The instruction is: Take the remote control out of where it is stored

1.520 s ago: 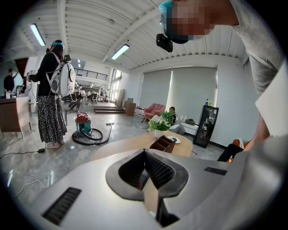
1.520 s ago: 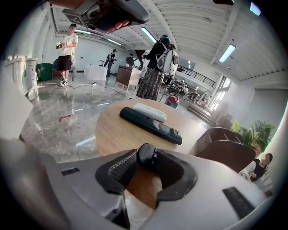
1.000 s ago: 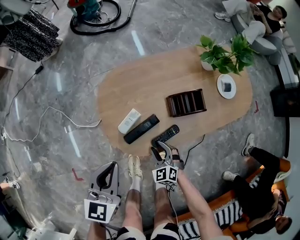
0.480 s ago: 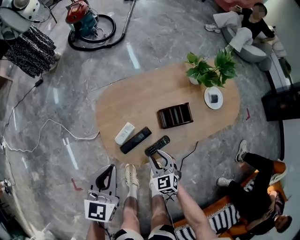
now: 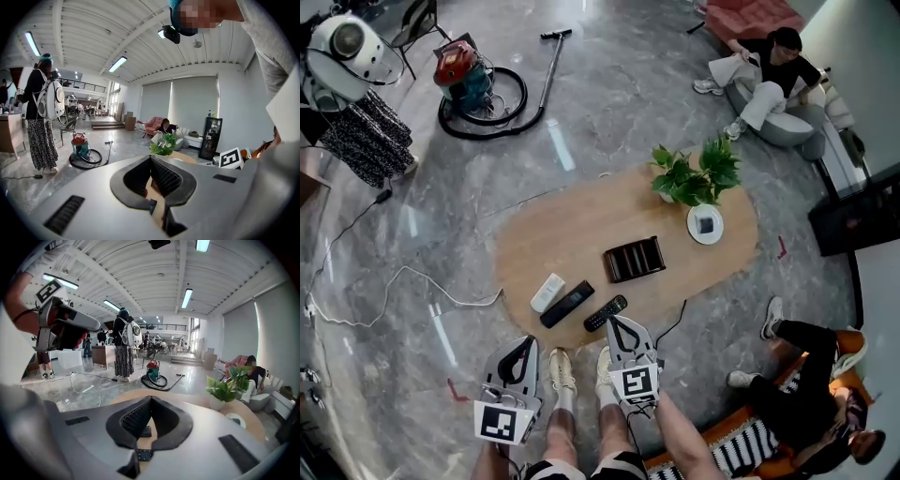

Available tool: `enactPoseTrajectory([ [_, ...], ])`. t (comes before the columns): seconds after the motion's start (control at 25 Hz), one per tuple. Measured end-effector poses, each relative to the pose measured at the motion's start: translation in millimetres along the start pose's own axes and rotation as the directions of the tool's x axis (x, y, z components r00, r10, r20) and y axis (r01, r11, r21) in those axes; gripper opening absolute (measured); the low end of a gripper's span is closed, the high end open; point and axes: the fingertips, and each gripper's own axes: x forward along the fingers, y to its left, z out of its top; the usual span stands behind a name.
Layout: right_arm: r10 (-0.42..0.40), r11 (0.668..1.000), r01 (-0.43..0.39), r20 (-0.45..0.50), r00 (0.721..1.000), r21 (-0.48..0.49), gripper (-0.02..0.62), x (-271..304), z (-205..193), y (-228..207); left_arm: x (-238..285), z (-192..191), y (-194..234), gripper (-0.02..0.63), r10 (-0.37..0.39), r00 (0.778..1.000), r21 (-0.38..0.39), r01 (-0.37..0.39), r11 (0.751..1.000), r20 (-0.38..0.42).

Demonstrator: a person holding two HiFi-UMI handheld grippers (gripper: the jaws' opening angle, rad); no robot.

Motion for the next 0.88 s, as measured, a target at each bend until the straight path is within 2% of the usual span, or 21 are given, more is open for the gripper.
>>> enactPoseTrajectory([
  [0.4,-0.074,0.995,0.068,0.085,0.994,0.071,0.008,-32.3,87.5,-30.4,-15.7,64.5,-1.7,0.005,0.02,1.0,0.052,-0.02,0.998,0.009],
  [0.88,-0.145,0.985,0.123,0.192,0.971,0.121,0.008,-83.5,179.8,-57.0,-32.6,134.9,-25.7,0.005,-0.014,0.996,0.09,0.006,0.996,0.084],
])
